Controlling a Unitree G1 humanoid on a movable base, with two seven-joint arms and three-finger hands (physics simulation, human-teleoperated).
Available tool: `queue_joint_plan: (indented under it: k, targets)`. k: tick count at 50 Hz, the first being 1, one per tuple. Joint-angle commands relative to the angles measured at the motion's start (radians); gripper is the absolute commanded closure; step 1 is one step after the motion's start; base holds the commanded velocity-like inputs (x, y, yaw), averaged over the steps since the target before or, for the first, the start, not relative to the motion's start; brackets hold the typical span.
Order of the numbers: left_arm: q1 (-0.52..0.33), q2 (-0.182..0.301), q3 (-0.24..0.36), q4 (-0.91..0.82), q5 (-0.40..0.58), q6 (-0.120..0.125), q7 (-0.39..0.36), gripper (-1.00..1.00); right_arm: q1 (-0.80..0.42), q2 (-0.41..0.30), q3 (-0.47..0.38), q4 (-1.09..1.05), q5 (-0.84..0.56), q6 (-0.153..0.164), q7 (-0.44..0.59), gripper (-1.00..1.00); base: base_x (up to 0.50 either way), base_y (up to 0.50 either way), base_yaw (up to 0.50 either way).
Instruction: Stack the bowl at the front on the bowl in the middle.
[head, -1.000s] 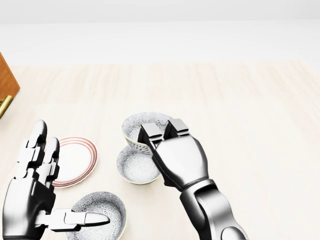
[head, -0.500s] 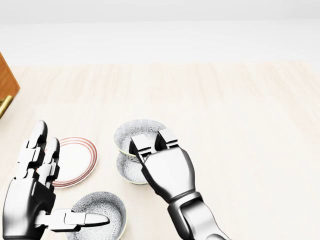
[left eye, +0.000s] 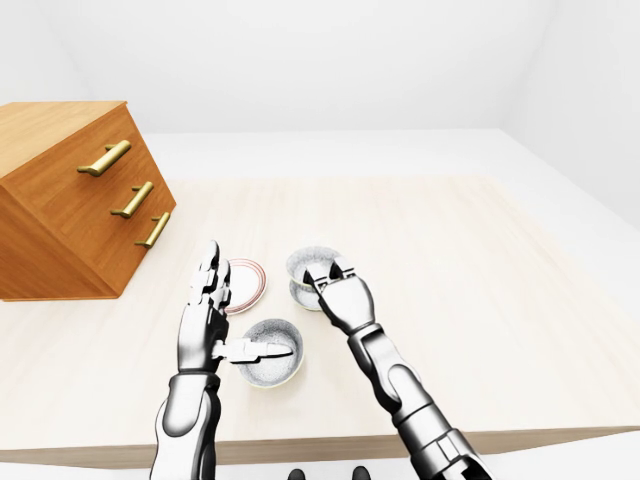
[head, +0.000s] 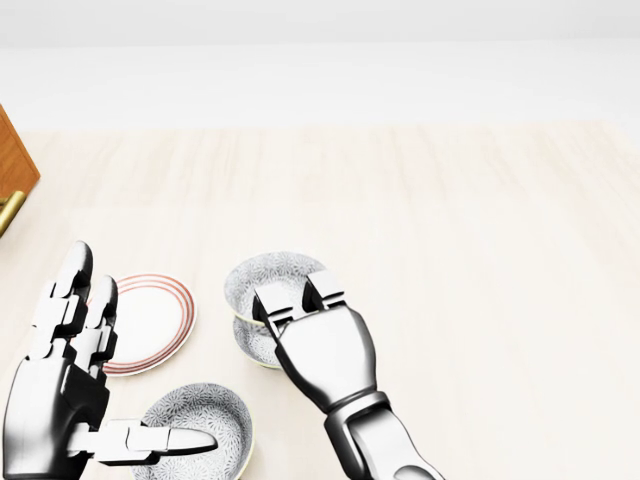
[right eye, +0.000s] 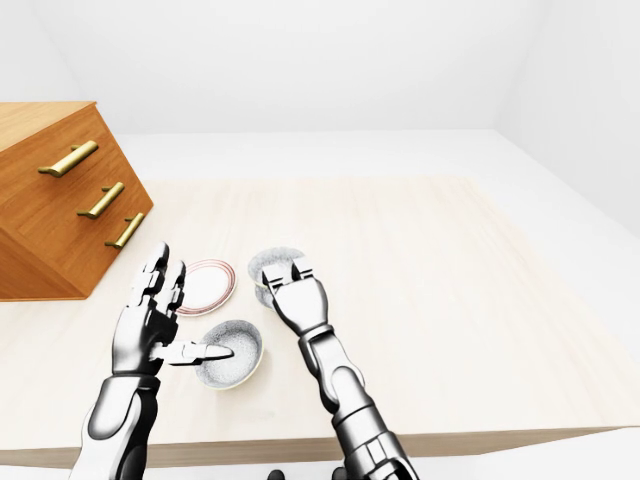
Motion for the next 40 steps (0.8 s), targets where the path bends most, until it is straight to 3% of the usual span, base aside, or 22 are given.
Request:
queue_joint_plan:
  k: [1, 40]
  targets:
    - [0.001, 0.0, 0.002, 0.003, 0.003, -0.007, -0.001, -1.0, -0.042, 0.01, -0.005, 0.104, -0.083, 0.0, -0.081, 1.0, 0.0, 0.0, 0.0]
    - [0.003, 0.0, 0.007, 0.008, 0.006, -0.021, -0.003, -1.0, -0.142, 0.027, -0.016, 0.387, -0.109, 0.0, -0.219, 1.0, 0.0, 0.0, 0.0]
